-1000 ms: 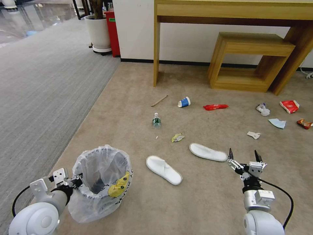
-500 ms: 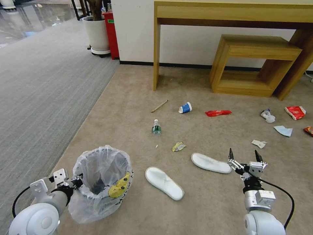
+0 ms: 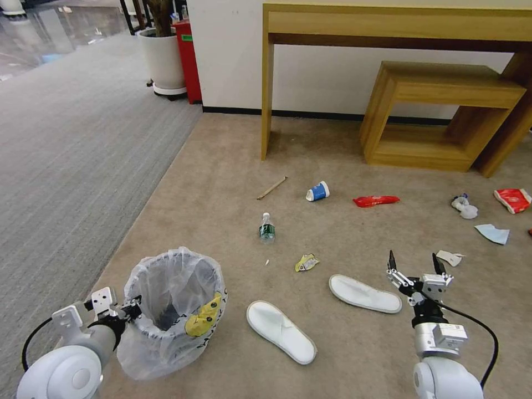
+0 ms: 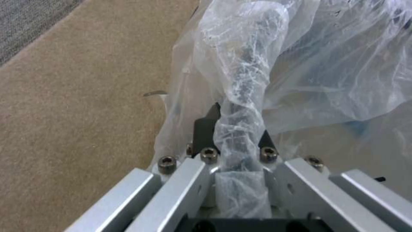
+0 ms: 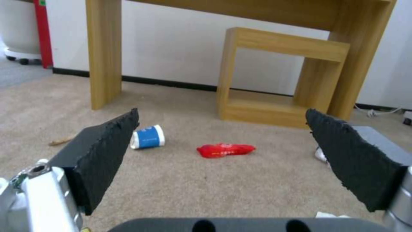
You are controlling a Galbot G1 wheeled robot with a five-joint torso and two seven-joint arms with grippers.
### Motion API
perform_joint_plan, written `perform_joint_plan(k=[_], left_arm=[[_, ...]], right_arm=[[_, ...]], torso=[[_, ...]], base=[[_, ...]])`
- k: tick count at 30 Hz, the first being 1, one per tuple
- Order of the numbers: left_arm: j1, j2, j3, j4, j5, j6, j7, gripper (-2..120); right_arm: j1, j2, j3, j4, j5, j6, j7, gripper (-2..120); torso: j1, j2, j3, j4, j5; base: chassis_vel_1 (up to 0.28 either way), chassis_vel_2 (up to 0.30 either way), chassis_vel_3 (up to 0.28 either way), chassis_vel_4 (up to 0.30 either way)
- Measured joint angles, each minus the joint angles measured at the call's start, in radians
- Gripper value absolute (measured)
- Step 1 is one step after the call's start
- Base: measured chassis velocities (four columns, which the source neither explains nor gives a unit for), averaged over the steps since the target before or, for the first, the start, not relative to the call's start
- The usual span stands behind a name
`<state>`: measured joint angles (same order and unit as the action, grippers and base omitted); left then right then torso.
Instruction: Pick up the trash bin and place the garbage on the floor into it.
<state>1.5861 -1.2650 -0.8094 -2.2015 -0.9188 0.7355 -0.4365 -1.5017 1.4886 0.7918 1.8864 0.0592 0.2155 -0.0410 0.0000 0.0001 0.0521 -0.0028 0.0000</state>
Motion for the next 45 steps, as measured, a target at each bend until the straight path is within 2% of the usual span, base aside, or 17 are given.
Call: perform_joint_plan(k=[15,23,27,29,38,45], left_arm=[[-0.002,0.001,-0.002,0.007,0.001,0.000,0.004,1],[-0.002,-0.015,0.002,0.012,0.017,0.000,0.007,1],[-0.001,-0.022,0.007,0.012,0.024,0.000,0.008,1],[0.004,-0.028,0.010,0.009,0.031,0.000,0.009,1],[0.010,-0.034,0.008,0.006,0.037,0.000,0.013,1],[0.008,-0.035,0.006,0.005,0.037,0.000,0.013,1]], right_arm=[[0.018,-0.051,-0.001,-0.017,0.016,-0.007,-0.102,100],[0.021,-0.131,0.008,-0.036,0.139,0.039,-0.376,100],[0.021,-0.158,0.007,-0.045,0.172,0.044,-0.447,100],[0.026,-0.201,0.000,-0.062,0.194,0.047,-0.502,100],[0.052,-0.308,-0.038,-0.124,0.229,0.000,-0.531,100],[0.070,-0.431,-0.111,-0.259,0.256,-0.035,-0.583,100]], torso=[[0.000,0.000,0.000,0.0001,0.0000],[0.000,0.000,0.000,0.0001,0.0001],[0.000,0.000,0.000,0.0000,0.0001],[0.000,0.000,0.000,0.0000,0.0001],[0.000,0.000,0.000,0.0001,0.0003],[0.000,0.000,0.000,0.0000,0.0001]], base=[[0.000,0.000,0.000,0.000],[0.000,0.000,0.000,0.000],[0.000,0.000,0.000,0.000],[0.000,0.000,0.000,0.000],[0.000,0.000,0.000,0.000],[0.000,0.000,0.000,0.000]])
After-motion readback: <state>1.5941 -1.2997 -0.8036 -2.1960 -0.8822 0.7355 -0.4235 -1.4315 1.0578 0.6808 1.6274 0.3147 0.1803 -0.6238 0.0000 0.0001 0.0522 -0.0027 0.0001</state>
